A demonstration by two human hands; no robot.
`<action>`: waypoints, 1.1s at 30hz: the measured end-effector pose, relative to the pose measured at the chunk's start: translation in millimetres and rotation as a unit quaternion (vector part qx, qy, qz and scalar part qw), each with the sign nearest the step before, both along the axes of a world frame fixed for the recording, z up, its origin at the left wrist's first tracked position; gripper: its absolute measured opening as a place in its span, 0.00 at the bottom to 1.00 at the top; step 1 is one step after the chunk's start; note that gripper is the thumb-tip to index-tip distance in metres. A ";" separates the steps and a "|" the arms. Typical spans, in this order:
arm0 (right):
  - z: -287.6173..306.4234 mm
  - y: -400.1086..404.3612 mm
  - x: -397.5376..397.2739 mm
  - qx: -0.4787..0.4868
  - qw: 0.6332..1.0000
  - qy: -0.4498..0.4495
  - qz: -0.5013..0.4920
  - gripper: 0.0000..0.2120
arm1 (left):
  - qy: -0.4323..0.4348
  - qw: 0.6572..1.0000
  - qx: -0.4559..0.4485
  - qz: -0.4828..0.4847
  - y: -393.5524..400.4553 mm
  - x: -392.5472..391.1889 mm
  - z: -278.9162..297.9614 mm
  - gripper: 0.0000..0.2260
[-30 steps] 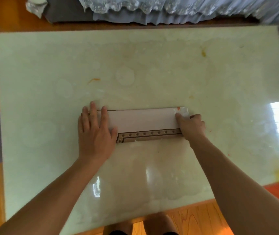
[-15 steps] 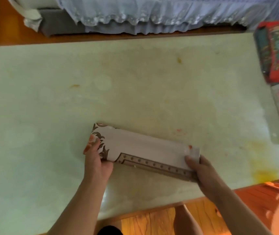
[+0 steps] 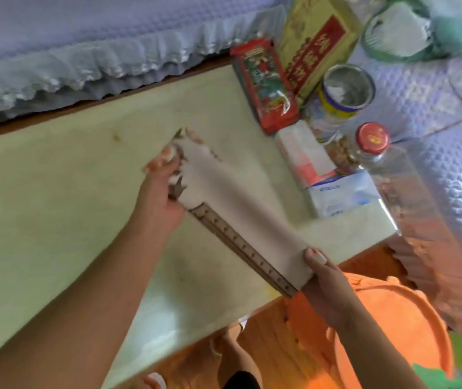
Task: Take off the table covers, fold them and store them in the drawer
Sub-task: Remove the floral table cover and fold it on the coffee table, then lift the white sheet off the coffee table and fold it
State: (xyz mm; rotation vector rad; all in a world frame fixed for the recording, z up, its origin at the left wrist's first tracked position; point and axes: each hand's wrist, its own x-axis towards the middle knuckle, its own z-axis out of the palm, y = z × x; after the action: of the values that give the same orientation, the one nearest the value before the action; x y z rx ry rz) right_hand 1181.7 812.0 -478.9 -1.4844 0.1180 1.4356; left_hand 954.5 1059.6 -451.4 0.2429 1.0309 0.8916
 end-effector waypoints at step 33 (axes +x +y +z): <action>-10.9 40.7 32.2 -0.391 0.888 -0.235 -0.062 0.17 | 0.489 0.776 -0.068 -0.393 -199.0 -92.5 22.9 0.22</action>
State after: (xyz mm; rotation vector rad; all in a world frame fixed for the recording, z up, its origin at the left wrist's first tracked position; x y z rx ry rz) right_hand 1213.8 852.7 -489.8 -2.3940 0.5281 0.9040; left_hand 862.0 860.6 -428.5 1.0076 1.7380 -0.1680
